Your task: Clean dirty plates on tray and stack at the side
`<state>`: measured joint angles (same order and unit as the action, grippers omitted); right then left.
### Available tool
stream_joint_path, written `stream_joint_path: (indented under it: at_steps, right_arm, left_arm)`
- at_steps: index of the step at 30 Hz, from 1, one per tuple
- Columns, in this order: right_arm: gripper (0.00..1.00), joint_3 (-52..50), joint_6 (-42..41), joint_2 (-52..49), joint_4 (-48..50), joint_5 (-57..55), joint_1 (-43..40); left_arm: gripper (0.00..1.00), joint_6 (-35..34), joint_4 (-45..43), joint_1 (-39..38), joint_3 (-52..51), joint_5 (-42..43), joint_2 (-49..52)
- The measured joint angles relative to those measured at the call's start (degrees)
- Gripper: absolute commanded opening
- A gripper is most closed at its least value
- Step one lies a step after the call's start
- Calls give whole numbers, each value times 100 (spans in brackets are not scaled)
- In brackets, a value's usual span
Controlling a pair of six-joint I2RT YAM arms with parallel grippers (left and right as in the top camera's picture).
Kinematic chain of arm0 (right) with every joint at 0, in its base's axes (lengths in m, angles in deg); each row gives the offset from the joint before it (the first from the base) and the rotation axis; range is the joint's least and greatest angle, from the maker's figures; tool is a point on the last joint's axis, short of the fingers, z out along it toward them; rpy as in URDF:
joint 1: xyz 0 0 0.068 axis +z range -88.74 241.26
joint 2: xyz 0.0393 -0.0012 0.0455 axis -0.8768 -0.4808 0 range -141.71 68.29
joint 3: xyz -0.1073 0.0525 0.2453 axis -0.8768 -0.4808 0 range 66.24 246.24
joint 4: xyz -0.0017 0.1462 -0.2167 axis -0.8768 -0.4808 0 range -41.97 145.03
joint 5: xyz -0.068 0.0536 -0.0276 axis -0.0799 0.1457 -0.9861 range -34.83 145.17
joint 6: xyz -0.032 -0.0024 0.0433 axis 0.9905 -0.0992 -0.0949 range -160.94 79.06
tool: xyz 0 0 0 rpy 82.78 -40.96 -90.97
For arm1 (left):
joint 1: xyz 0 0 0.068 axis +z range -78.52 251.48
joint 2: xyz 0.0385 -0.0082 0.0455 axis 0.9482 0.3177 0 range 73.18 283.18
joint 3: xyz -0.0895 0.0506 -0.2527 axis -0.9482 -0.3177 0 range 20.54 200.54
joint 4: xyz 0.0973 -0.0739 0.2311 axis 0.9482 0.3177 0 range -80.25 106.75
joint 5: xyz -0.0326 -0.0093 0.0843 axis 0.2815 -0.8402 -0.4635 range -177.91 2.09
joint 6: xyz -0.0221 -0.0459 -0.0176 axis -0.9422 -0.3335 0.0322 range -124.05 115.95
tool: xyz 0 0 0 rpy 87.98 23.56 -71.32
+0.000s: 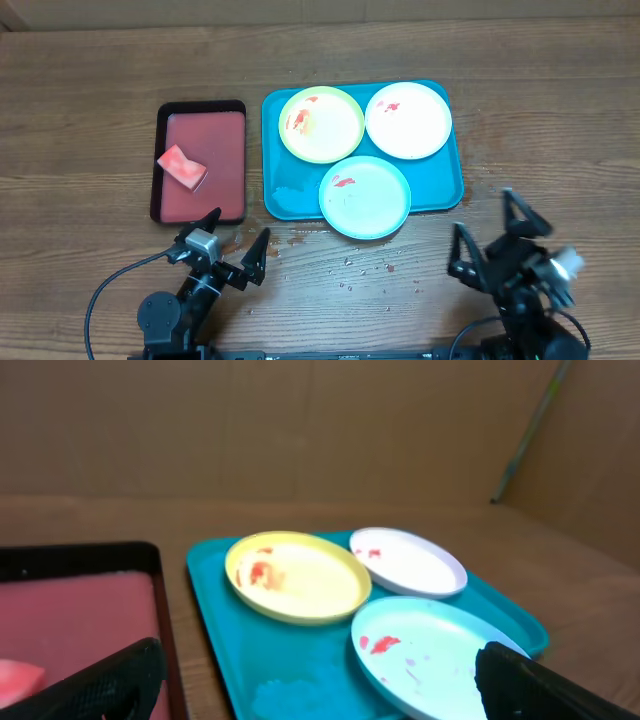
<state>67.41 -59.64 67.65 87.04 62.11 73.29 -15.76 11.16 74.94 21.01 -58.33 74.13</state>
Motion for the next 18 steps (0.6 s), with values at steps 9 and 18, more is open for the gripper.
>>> stream_joint_path:
  at_steps: [9, 18]
  right_arm:
    - [100, 1707, 1095, -170, -2247, -1110, 0]
    - [100, 4367, 1773, -1871, -5031, -1622, 0]
  left_arm:
    - [100, -188, -1596, 0, -2, -28, 2]
    - [100, 365, -868, -4, 1257, -568, 415]
